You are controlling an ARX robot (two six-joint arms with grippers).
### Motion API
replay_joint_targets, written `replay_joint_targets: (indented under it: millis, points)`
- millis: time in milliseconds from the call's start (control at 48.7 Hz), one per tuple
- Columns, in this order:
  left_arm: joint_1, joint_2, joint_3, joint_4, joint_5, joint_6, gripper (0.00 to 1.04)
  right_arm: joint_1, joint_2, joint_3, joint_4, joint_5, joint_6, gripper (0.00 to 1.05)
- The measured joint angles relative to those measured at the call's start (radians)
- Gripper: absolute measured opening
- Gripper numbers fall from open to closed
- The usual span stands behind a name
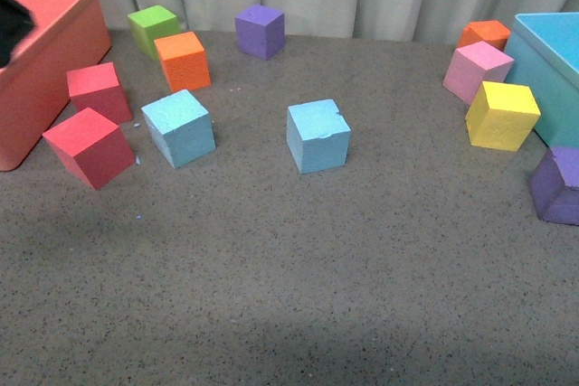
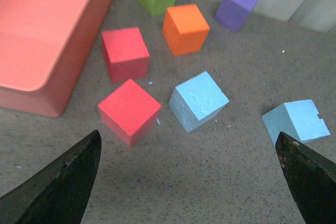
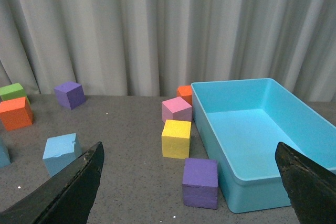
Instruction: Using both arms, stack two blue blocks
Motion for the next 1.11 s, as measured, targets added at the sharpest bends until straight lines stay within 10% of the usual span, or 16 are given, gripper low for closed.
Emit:
replay_joint_targets:
  millis: [513, 1109]
  points:
    - [-0.074, 0.847, 0.899, -0.601, -0.053, -0.27, 0.98, 0.0, 0.0, 0.0, 0.0, 0.0, 0.0, 0.95]
    - [-0.092, 1.086, 1.177, -0.855, -0.046, -0.399, 0.98, 0.0, 0.0, 0.0, 0.0, 0.0, 0.0, 0.95]
